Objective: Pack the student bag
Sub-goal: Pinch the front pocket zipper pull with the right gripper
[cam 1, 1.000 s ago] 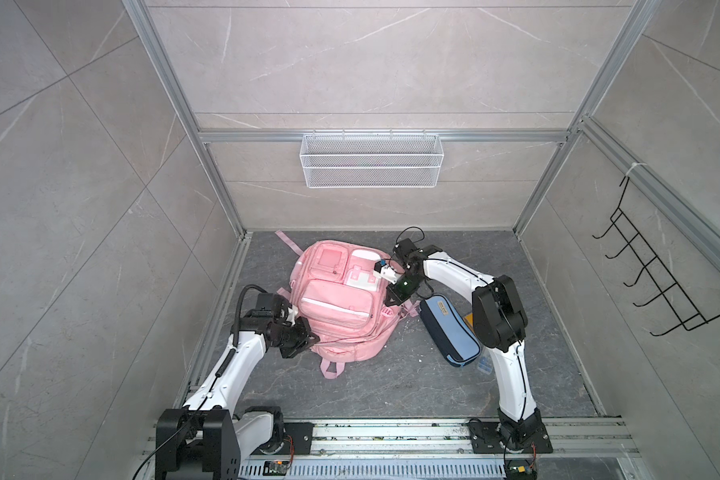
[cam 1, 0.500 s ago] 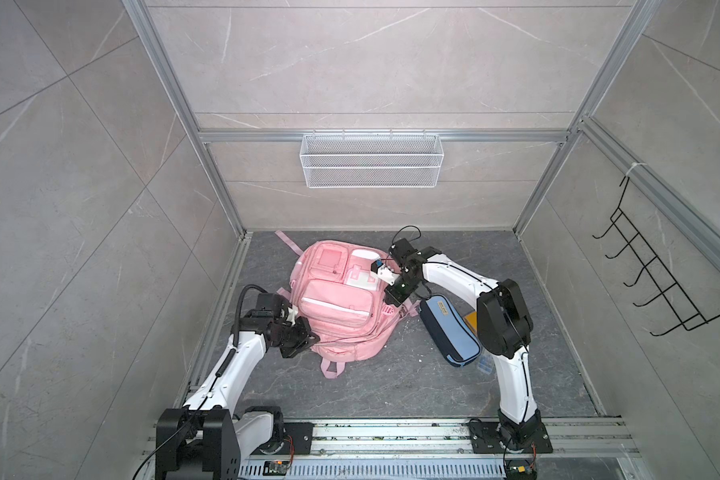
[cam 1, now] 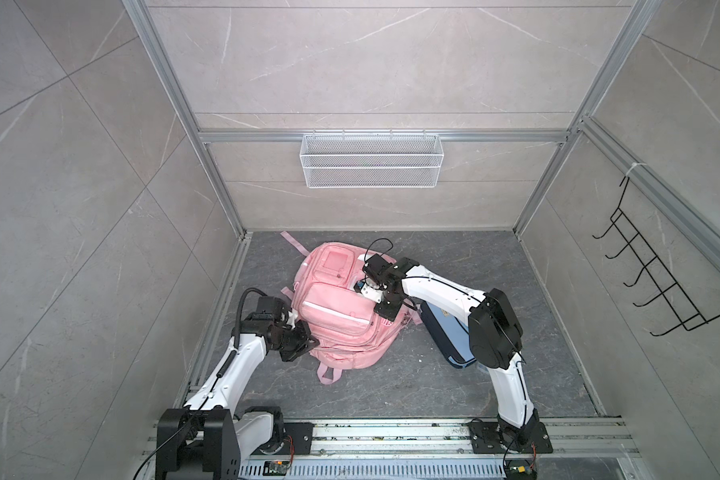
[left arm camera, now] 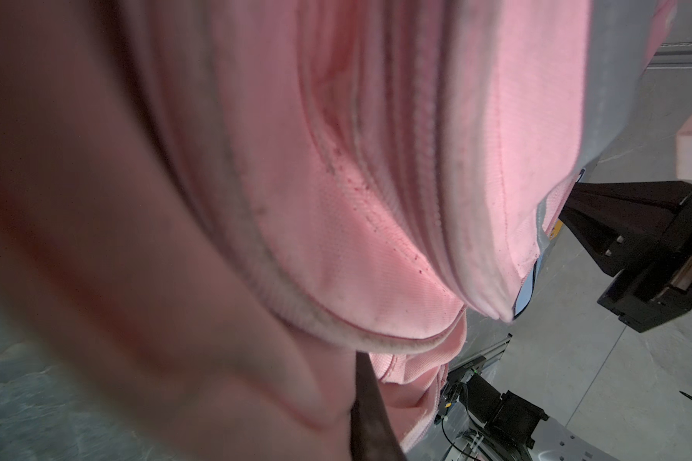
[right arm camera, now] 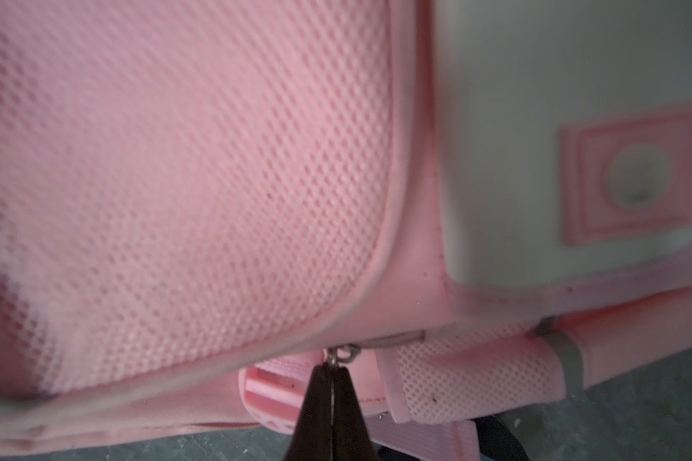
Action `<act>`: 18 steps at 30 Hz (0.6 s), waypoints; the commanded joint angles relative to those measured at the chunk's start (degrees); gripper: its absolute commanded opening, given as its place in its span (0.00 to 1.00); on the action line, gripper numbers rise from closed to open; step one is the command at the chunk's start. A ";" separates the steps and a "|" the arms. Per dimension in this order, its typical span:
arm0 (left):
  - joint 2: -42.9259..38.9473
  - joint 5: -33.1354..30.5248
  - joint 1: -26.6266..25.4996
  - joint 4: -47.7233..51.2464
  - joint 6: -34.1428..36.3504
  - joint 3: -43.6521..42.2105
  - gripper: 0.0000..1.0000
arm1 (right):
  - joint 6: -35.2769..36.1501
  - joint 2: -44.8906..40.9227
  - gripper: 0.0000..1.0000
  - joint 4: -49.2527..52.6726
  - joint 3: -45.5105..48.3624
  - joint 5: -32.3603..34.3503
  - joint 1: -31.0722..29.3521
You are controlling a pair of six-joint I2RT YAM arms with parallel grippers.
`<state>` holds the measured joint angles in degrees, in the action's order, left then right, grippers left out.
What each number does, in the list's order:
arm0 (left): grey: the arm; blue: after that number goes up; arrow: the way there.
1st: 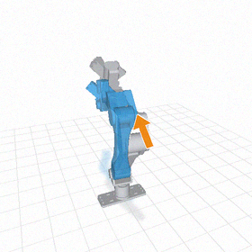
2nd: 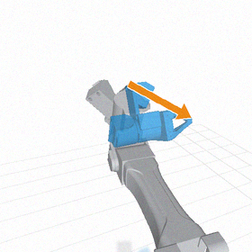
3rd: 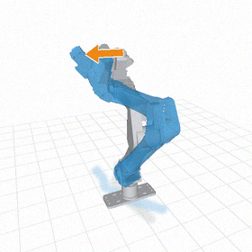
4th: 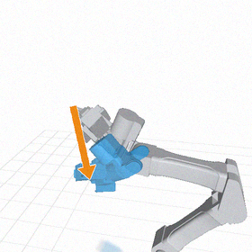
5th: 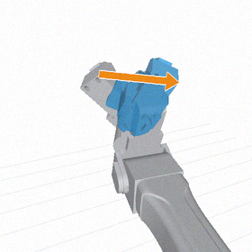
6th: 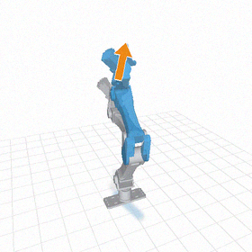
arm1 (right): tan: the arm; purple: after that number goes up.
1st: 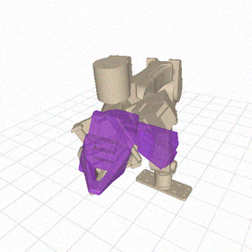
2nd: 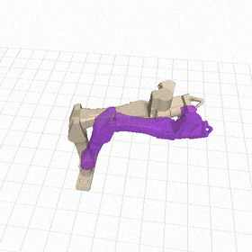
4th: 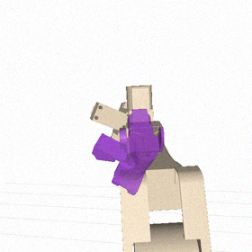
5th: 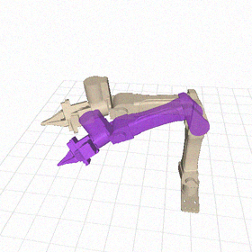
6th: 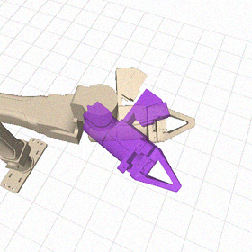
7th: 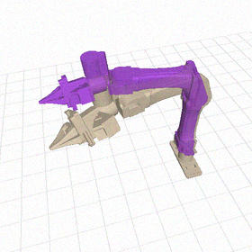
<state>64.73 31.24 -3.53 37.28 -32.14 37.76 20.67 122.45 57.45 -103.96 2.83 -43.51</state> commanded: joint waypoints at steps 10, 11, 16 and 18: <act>-2.50 4.44 -0.30 -5.11 -0.40 0.40 0.00 | -12.23 -5.06 0.10 -16.35 15.20 -17.42 5.19; -2.57 4.46 -0.26 -5.11 -0.45 0.31 0.00 | -12.53 -5.51 0.12 -17.52 16.23 -17.80 5.69; -2.54 4.44 -0.30 -5.11 -0.51 0.38 0.00 | -15.38 -7.17 0.20 -24.01 21.12 -22.53 8.33; -2.42 4.39 -0.25 -5.11 -0.47 0.39 0.00 | -16.44 -7.49 0.22 -25.94 22.21 -23.49 8.77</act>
<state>63.68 31.48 -3.49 37.12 -32.21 37.56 7.25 116.33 36.82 -83.64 -15.66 -34.70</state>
